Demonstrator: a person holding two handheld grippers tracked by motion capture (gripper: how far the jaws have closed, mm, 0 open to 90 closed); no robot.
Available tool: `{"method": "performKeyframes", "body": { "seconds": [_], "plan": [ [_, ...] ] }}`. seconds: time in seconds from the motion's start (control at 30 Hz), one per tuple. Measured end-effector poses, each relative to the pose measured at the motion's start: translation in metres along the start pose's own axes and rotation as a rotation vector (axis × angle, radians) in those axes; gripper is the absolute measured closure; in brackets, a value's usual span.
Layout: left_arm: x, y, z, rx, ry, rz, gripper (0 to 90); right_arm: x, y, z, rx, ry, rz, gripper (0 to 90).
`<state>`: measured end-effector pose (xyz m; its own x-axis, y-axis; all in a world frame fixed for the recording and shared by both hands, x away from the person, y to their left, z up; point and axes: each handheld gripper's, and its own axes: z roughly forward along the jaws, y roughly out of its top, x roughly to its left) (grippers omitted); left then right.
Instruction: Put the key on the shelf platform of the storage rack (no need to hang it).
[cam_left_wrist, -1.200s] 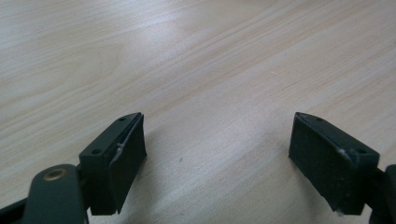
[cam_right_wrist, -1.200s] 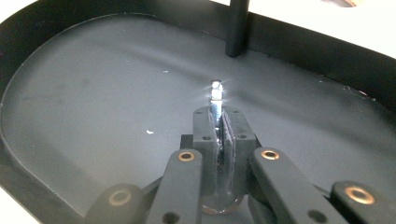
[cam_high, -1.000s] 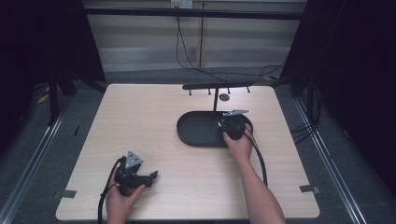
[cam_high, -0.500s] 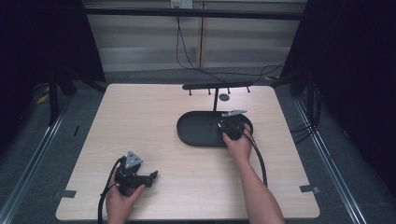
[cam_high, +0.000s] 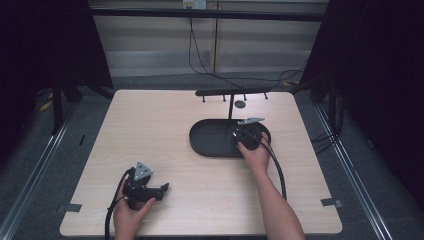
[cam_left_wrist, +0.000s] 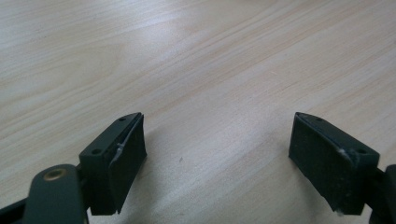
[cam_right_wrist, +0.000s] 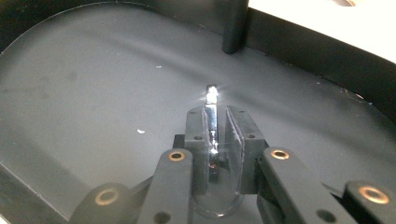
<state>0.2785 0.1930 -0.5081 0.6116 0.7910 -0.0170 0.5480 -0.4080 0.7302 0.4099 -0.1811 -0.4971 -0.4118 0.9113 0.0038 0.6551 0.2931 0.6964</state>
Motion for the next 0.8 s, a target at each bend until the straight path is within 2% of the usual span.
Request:
{"method": "performKeyframes", "body": {
  "seconds": [0.33,0.8],
  "plan": [
    [0.0,0.0,0.0,0.0,0.0,0.0,18.4,-0.0005,0.0004,-0.0022,-0.003,-0.005,0.008,73.2],
    [0.0,0.0,0.0,0.0,0.0,0.0,18.5,-0.0008,0.0008,-0.0052,-0.004,-0.003,0.006,56.4]
  ]
}}
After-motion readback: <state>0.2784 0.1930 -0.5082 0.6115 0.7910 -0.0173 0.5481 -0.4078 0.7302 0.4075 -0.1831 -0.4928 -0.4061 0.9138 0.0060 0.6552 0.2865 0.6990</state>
